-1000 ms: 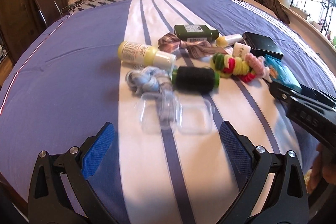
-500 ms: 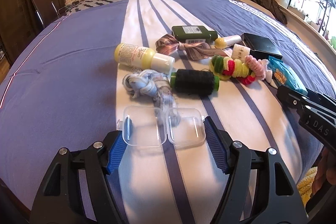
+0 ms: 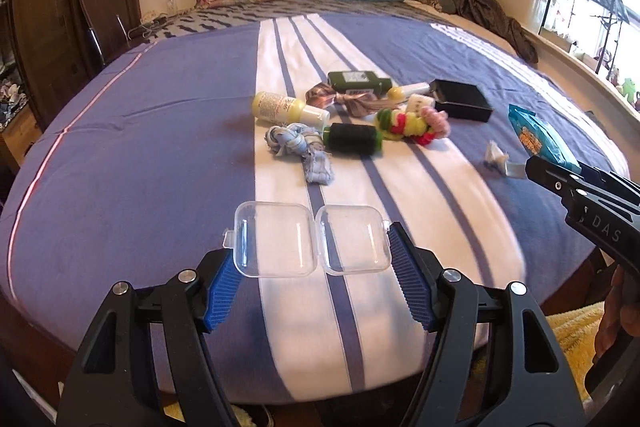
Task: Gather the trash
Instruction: 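Carry the plastic box and wipes pack down to the floor bin with both tools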
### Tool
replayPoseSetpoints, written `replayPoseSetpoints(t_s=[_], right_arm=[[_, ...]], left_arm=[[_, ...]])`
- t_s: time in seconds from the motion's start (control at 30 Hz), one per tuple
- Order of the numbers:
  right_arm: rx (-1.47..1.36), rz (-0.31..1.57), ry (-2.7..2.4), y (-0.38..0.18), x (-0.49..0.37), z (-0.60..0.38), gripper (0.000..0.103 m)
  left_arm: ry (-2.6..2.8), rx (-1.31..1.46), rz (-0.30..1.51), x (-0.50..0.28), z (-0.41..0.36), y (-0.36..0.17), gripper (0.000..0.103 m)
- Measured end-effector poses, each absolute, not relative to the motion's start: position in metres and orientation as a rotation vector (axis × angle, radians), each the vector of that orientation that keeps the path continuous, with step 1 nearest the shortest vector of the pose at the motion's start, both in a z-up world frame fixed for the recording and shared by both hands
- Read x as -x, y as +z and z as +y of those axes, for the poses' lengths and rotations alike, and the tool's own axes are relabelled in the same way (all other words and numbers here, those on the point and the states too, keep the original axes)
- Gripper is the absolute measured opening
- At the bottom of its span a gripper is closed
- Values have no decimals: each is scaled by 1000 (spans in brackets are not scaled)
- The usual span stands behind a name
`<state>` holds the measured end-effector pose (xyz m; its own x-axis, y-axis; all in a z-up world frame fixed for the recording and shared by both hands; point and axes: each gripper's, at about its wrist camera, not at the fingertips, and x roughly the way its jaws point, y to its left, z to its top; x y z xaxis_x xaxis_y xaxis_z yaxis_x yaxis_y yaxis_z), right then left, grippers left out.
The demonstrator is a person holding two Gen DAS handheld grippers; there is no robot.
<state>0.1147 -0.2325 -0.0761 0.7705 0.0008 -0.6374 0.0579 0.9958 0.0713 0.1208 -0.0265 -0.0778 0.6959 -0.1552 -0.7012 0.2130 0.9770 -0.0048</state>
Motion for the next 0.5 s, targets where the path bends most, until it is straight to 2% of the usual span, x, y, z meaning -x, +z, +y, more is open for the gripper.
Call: replayPoseSetpoints(t_s=[0.5], right_arm=[[-102, 713, 76, -78, -73, -225, 47]], left_arm=[[-218, -66, 709, -64, -26, -52, 66]])
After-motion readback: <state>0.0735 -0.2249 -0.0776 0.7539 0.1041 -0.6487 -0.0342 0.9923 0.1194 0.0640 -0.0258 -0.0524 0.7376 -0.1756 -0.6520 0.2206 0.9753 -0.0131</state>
